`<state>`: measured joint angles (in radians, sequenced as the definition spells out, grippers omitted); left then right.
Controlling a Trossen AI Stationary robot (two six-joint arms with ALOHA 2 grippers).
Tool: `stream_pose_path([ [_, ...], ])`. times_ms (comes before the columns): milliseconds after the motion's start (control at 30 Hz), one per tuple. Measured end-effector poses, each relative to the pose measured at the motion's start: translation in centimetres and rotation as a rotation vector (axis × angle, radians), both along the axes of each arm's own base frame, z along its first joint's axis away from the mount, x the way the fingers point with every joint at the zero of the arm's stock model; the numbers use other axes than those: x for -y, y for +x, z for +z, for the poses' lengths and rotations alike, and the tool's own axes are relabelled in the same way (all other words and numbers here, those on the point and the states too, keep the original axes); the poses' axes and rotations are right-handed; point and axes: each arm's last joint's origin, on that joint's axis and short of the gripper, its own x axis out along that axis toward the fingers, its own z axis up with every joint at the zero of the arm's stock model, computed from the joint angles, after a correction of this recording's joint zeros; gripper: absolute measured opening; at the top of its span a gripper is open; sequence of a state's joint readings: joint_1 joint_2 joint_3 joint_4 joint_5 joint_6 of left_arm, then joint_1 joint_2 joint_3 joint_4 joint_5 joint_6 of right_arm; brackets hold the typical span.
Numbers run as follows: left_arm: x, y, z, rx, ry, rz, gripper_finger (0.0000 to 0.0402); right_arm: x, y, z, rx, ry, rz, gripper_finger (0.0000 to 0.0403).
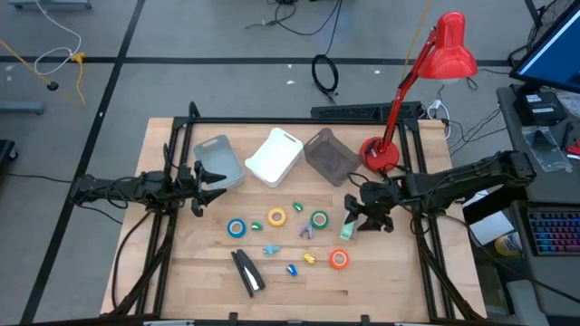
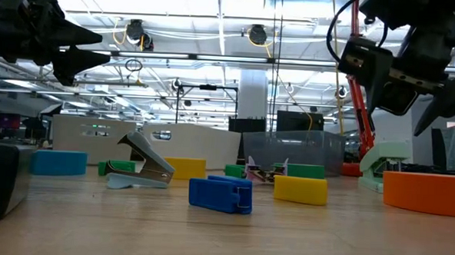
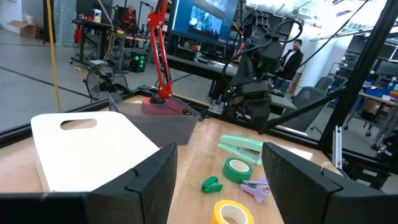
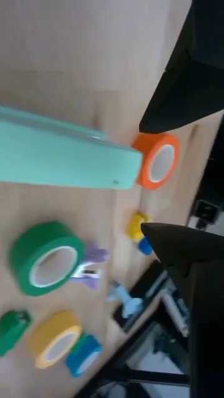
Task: Pick and place Stapler, Stapler remover, tape
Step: Put the large light green stapler into the gray bin
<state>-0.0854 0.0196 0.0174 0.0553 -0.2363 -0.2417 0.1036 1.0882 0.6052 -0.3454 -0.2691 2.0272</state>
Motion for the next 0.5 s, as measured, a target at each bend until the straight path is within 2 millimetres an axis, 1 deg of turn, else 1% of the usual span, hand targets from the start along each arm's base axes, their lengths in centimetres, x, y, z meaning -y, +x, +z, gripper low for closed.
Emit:
stream_pose_path([
  [100, 0.00, 0.00, 0.00, 0.000, 0.000, 0.000, 0.0237, 0.15, 0.02, -0.05, 0.001, -0.044, -0.037, 0.0240],
  [367, 0.00, 0.00, 0.00, 0.000, -0.002, 0.000, 0.0237, 0.23, -0.02, -0.15, -0.008, -0.065, -0.051, 0.0239],
  [500, 0.00, 0.00, 0.01, 0.001, -0.002, 0.000, 0.0237, 0.22, 0.21, -0.77, -0.041, -0.079, -0.045, 0.0234],
])
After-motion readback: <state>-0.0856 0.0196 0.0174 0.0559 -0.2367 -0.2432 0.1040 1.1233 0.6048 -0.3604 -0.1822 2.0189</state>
